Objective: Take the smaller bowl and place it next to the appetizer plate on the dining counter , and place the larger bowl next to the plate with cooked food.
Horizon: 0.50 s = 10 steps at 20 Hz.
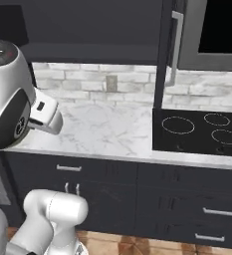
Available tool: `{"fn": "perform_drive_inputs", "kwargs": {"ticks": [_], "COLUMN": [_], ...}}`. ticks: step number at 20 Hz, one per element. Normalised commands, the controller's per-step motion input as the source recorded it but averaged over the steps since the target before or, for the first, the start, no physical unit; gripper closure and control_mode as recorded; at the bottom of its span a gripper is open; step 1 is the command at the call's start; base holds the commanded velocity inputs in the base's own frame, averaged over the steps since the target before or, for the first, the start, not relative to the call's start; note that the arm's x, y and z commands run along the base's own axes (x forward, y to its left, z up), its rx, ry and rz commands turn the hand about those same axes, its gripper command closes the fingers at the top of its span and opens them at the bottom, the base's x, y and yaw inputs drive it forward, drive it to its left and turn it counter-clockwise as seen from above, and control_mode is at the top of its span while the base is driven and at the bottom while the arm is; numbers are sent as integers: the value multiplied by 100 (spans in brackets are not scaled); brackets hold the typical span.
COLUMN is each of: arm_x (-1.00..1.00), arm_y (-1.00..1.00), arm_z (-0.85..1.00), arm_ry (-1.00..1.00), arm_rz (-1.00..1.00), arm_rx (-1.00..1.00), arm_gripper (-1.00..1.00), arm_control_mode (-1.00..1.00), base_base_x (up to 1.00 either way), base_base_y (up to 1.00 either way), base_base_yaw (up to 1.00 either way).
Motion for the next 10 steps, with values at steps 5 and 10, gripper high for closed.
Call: {"fn": "perform_drive_inputs", "kwargs": {"ticks": [5, 10], "arm_x": [0, 0], "arm_y": [0, 0], "arm_z": [0, 0], "arm_ry": [0, 0], "arm_rz": [0, 0], "arm_rx": [0, 0], "arm_gripper": [100, 100], "arm_control_mode": [100, 100], "base_base_x": [-99, -56], "base_base_y": [25, 63], "base_base_yaw": [5, 5]}}
